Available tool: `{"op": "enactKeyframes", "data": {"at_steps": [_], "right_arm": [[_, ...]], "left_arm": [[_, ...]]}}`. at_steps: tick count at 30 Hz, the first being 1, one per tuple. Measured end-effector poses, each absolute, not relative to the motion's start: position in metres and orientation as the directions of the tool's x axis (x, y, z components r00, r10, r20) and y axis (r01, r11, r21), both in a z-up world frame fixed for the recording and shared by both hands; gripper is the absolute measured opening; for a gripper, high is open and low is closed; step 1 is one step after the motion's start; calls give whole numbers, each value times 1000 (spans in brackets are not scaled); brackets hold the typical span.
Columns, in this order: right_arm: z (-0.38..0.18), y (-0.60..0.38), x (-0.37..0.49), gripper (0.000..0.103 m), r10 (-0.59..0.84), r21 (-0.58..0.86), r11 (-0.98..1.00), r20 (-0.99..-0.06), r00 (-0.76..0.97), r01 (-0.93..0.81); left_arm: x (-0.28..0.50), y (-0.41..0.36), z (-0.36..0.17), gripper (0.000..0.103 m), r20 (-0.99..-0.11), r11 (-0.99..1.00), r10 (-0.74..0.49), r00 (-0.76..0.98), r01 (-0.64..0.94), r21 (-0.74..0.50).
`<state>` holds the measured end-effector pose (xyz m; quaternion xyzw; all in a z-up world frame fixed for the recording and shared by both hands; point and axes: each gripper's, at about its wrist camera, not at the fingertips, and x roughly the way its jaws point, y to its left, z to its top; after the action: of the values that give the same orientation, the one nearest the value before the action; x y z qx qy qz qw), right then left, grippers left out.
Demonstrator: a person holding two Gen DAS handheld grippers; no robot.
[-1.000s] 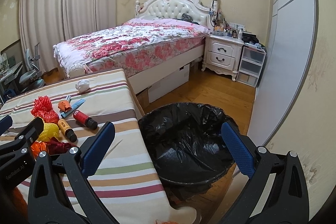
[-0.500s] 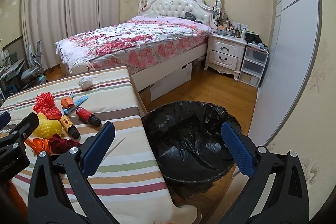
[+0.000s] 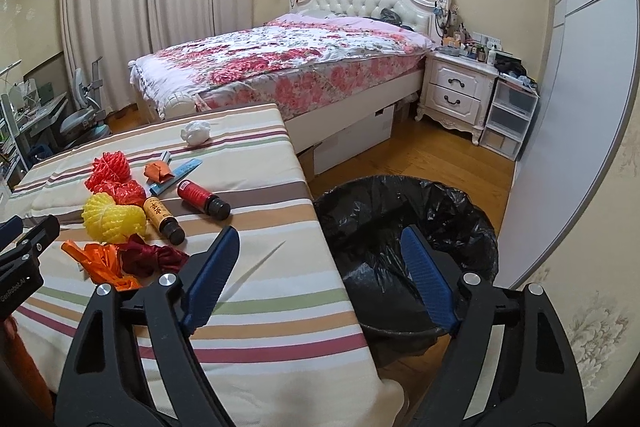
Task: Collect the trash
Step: 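Grasp the orange plastic bag with the right gripper, then grasp the yellow foam net with the left gripper while the right gripper holds the orange bag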
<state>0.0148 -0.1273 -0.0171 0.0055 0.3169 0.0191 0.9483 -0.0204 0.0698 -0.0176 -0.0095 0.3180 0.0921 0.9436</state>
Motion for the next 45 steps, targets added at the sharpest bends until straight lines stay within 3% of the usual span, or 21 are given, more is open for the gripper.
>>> {"op": "enactKeyframes", "data": {"at_steps": [18,25,29,34,45], "right_arm": [[-36,-24,3,80,303,57,933,-655,693,-355],[-53,10,7,65,316,25,907,-701,640,-421],[-63,25,7,46,302,-8,895,-724,620,-445],[-61,28,2,40,304,-25,889,-714,631,-456],[-25,-9,-9,40,307,-6,913,-649,696,-409]], "left_arm": [[-48,152,-33,79,-628,932,332,704,-347,104],[-57,182,-41,79,-644,911,360,675,-402,88],[-57,185,-47,79,-656,914,345,671,-399,73],[-57,183,-50,79,-661,922,324,677,-383,60],[-48,159,-41,79,-645,944,278,712,-328,45]]}}
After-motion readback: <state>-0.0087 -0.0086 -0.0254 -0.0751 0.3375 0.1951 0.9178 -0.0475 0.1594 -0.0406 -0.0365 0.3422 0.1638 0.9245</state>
